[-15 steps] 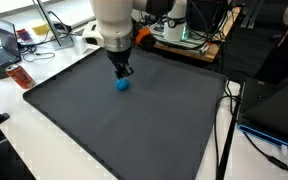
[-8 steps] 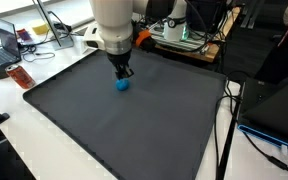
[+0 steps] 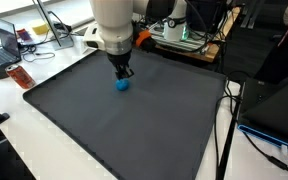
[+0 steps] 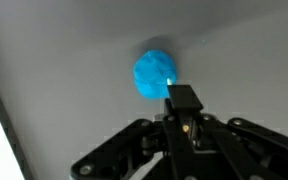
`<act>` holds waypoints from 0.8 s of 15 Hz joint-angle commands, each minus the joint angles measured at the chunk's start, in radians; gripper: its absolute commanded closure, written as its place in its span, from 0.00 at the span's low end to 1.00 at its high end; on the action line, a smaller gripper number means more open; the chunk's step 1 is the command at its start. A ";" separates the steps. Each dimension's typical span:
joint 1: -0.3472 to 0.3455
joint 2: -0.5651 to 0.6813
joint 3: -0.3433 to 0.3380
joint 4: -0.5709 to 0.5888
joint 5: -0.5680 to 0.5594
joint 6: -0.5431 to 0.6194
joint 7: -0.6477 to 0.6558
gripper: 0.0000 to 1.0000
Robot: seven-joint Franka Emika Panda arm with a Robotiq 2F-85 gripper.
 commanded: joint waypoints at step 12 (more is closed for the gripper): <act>0.095 -0.063 0.000 0.053 -0.125 -0.159 0.097 0.97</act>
